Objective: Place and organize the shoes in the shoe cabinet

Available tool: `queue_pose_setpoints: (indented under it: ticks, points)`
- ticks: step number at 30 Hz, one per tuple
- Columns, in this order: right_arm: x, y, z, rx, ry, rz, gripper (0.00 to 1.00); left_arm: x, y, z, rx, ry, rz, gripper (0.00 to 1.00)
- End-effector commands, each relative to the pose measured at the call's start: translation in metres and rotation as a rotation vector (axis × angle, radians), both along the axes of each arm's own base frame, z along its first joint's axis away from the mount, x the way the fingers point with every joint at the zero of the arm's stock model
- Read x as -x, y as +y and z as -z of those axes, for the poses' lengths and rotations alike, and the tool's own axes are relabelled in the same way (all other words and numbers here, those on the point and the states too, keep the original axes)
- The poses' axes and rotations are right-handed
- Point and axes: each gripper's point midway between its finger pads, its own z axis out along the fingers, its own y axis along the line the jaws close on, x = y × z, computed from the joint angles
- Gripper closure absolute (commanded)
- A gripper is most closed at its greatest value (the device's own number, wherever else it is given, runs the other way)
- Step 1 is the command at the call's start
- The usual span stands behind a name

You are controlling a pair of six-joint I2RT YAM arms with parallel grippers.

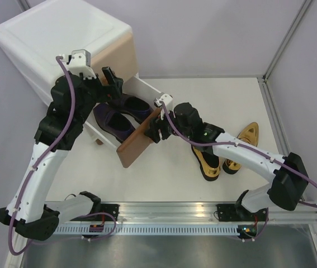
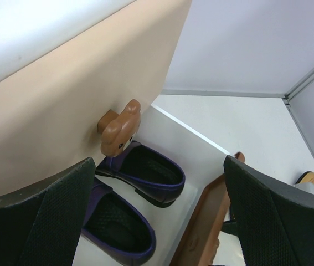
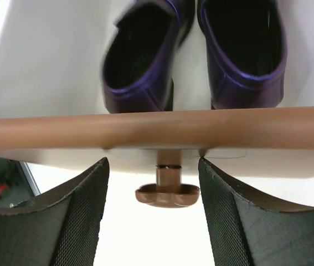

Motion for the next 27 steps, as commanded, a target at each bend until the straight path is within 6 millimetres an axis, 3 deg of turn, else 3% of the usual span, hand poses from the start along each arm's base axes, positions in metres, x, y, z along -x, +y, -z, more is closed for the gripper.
queue_pose_setpoints:
  ticks: [1, 8, 13, 15, 17, 18, 19, 21, 22, 27]
  points:
    - [-0.013, 0.032, -0.070, -0.206, -0.132, -0.047, 0.31, 0.005, 0.006, -0.016, -0.006, -0.060, -0.010, 0.00]
    - [-0.021, 0.062, -0.058, -0.210, -0.118, -0.093, 0.32, 0.008, 0.005, -0.014, -0.006, -0.059, 0.001, 0.00]
    - [-0.043, 0.083, -0.055, -0.233, -0.127, -0.069, 0.32, 0.010, 0.005, -0.014, -0.006, -0.060, 0.004, 0.00]
    - [-0.053, 0.091, -0.065, -0.260, -0.138, -0.049, 0.32, 0.011, 0.006, -0.011, -0.009, -0.055, 0.004, 0.00]
    - [-0.064, 0.101, -0.055, -0.259, -0.128, -0.033, 0.32, 0.011, 0.005, -0.008, -0.011, -0.051, 0.006, 0.00]
    - [-0.069, 0.106, -0.065, -0.279, -0.141, -0.022, 0.32, 0.011, 0.006, -0.008, -0.011, -0.051, 0.004, 0.00]
    - [-0.079, 0.111, -0.056, -0.272, -0.135, 0.000, 0.31, 0.012, 0.006, -0.008, -0.006, -0.051, 0.005, 0.00]
    - [-0.088, 0.119, -0.064, -0.308, -0.132, 0.027, 0.31, 0.012, 0.005, -0.003, -0.008, -0.042, 0.007, 0.00]
    - [-0.096, 0.123, -0.057, -0.309, -0.129, 0.048, 0.31, 0.013, 0.006, -0.004, -0.007, -0.045, 0.007, 0.00]
    - [-0.115, 0.137, -0.060, -0.377, -0.114, 0.105, 0.31, 0.017, 0.006, 0.001, 0.001, -0.039, 0.011, 0.00]
